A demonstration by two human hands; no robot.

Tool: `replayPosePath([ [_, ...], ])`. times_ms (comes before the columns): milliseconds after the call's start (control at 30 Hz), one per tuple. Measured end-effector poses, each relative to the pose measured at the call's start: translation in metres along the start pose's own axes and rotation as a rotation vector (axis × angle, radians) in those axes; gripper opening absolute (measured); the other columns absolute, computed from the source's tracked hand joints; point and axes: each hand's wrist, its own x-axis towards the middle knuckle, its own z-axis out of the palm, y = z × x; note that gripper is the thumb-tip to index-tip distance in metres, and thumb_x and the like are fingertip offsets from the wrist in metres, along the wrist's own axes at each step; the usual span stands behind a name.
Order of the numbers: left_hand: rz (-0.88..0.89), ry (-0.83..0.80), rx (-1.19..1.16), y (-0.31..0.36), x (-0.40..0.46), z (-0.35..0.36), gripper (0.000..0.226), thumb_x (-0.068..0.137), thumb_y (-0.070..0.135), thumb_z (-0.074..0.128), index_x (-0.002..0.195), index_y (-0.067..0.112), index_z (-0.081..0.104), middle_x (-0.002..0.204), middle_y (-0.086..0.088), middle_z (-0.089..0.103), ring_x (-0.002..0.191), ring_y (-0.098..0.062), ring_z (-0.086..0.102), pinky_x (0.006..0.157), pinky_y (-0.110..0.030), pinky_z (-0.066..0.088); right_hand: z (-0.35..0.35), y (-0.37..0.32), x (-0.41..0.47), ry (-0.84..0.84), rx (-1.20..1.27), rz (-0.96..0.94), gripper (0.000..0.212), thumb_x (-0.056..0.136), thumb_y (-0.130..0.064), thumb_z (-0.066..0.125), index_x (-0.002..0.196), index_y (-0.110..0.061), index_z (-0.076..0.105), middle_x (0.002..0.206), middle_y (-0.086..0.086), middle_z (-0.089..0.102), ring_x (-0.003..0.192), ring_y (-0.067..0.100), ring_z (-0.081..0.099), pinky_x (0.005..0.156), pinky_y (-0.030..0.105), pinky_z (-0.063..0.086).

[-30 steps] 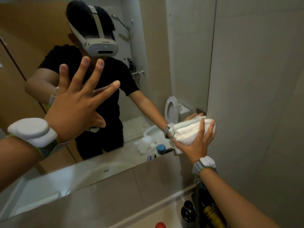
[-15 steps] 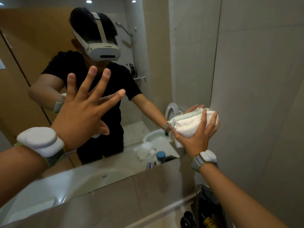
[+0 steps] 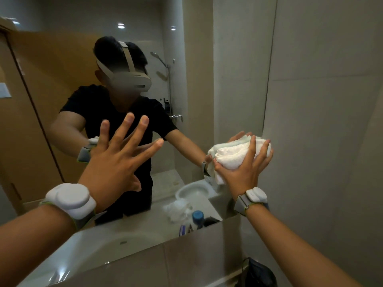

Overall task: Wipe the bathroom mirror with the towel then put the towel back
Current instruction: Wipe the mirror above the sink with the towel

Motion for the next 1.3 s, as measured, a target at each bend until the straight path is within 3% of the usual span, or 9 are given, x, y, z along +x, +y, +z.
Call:
replayPosePath([
  [167, -0.02, -0.036, -0.012, 0.001, 0.001, -0.003, 0.144, 0.032, 0.062, 0.097, 0.159, 0.03, 0.037, 0.171, -0.023, 0.016, 0.157, -0.052, 0.012, 0.115, -0.081, 0.018, -0.01, -0.027, 0.021, -0.007, -0.004, -0.021, 0.136, 0.054, -0.088, 0.061, 0.165, -0.018, 0.024, 0.175, 0.013, -0.002, 0.161, 0.039, -0.004, 0.121, 0.067, 0.029],
  [533, -0.03, -0.106, -0.058, 0.001, 0.003, -0.001, 0.151, 0.021, 0.062, 0.096, 0.158, 0.031, 0.039, 0.171, -0.022, 0.019, 0.156, -0.051, 0.015, 0.114, -0.081, 0.018, -0.012, -0.062, 0.065, 0.072, -0.025, -0.06, 0.132, 0.058, -0.092, 0.061, 0.165, -0.026, 0.023, 0.176, 0.01, 0.002, 0.162, 0.038, 0.001, 0.125, 0.066, 0.02],
  [667, -0.041, -0.127, -0.07, 0.003, 0.003, -0.005, 0.148, 0.022, 0.059, 0.096, 0.157, 0.031, 0.041, 0.17, -0.023, 0.022, 0.156, -0.052, 0.017, 0.113, -0.082, 0.021, -0.019, -0.072, 0.078, 0.063, -0.019, -0.052, 0.13, 0.061, -0.084, 0.074, 0.165, -0.025, 0.022, 0.176, 0.009, 0.001, 0.162, 0.038, -0.003, 0.126, 0.067, 0.017],
  [900, -0.074, -0.147, -0.093, 0.005, 0.006, -0.013, 0.143, 0.018, 0.054, 0.097, 0.151, 0.031, 0.051, 0.166, -0.024, 0.031, 0.152, -0.052, 0.027, 0.109, -0.082, 0.029, -0.028, -0.093, 0.101, 0.058, 0.02, -0.037, 0.129, 0.061, -0.082, 0.075, 0.164, -0.029, 0.02, 0.175, 0.007, -0.003, 0.161, 0.038, -0.007, 0.125, 0.069, 0.019],
  [1000, -0.071, -0.147, -0.096, 0.005, 0.005, -0.011, 0.145, 0.018, 0.055, 0.097, 0.153, 0.032, 0.048, 0.167, -0.023, 0.029, 0.152, -0.052, 0.026, 0.11, -0.082, 0.028, -0.032, -0.103, 0.112, 0.069, 0.016, -0.009, 0.13, 0.057, -0.089, 0.067, 0.164, -0.031, 0.019, 0.175, 0.006, -0.002, 0.161, 0.038, -0.006, 0.124, 0.069, 0.022],
  [1133, -0.077, -0.169, -0.104, 0.005, 0.005, -0.006, 0.15, 0.017, 0.058, 0.095, 0.155, 0.033, 0.043, 0.168, -0.022, 0.027, 0.153, -0.052, 0.024, 0.111, -0.082, 0.026, -0.037, -0.119, 0.129, 0.075, -0.014, -0.009, 0.126, 0.065, -0.082, 0.076, 0.165, -0.031, 0.019, 0.176, 0.007, -0.001, 0.161, 0.037, -0.003, 0.124, 0.067, 0.021],
  [1300, -0.079, -0.208, -0.126, 0.004, 0.008, -0.001, 0.152, 0.017, 0.06, 0.092, 0.158, 0.036, 0.038, 0.171, -0.021, 0.021, 0.156, -0.05, 0.018, 0.113, -0.082, 0.022, -0.042, -0.141, 0.151, 0.078, -0.02, 0.012, 0.124, 0.066, -0.085, 0.073, 0.164, -0.034, 0.017, 0.176, 0.005, -0.004, 0.161, 0.038, -0.006, 0.126, 0.067, 0.016],
])
